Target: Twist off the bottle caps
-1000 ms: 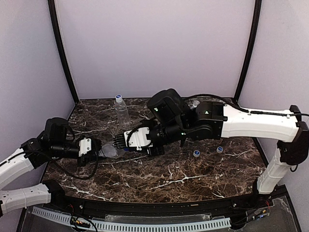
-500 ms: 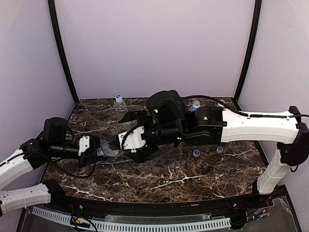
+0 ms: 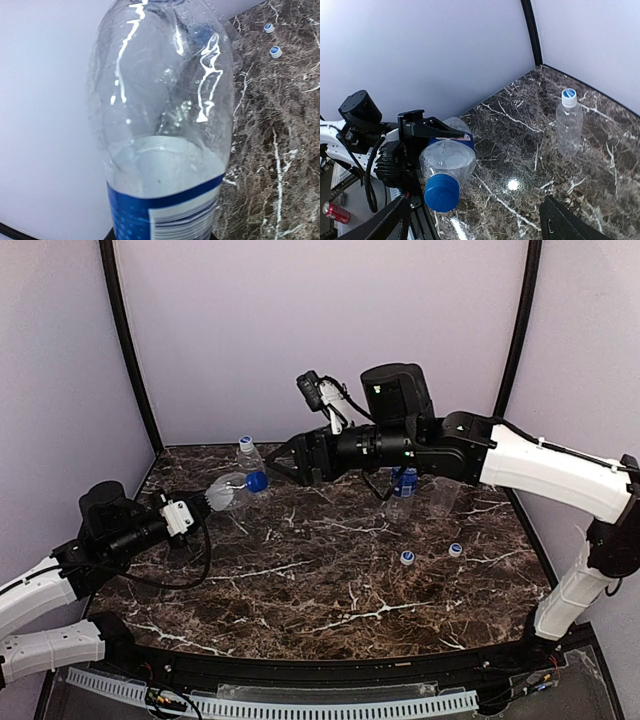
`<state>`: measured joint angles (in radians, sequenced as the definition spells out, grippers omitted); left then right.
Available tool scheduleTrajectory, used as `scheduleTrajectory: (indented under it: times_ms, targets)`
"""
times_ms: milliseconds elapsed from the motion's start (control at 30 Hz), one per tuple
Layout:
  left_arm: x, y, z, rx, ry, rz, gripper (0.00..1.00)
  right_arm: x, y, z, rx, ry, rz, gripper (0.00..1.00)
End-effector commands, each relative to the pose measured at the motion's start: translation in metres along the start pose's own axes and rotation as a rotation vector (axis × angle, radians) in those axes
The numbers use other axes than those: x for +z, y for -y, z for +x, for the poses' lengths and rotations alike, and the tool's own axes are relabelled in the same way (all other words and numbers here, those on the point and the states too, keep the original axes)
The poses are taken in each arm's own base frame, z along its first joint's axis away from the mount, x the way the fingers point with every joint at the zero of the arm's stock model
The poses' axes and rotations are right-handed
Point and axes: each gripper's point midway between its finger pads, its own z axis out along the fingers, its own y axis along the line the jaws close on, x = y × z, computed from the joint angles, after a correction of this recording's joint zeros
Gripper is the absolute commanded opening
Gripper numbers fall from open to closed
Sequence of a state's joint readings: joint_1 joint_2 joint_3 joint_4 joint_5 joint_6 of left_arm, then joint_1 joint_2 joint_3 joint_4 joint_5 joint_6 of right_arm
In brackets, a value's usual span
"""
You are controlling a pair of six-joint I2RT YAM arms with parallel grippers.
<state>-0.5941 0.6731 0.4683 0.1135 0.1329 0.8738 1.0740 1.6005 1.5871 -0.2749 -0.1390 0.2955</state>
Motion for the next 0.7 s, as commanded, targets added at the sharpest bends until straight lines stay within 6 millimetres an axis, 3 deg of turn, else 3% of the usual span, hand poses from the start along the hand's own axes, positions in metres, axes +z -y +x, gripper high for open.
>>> scheduleTrajectory:
  times_ms: [0,133,300,667]
  targets:
    - [-0.002,-0.036,-0.005,0.169,-0.002,-0.194,0.28,0.003,-0.003,-0.007,0.270,0.033,-0.024,0.88]
    - [-0.002,-0.036,-0.006,0.192,0.000,-0.194,0.28,0.016,-0.014,-0.007,0.279,-0.002,-0.088,0.89]
    - [-0.002,-0.036,-0.006,0.193,-0.004,-0.196,0.28,0.024,-0.007,0.001,0.303,-0.040,-0.076,0.88]
    - [-0.001,-0.031,-0.004,0.176,-0.004,-0.173,0.28,0.034,-0.014,0.002,0.295,-0.072,-0.138,0.57]
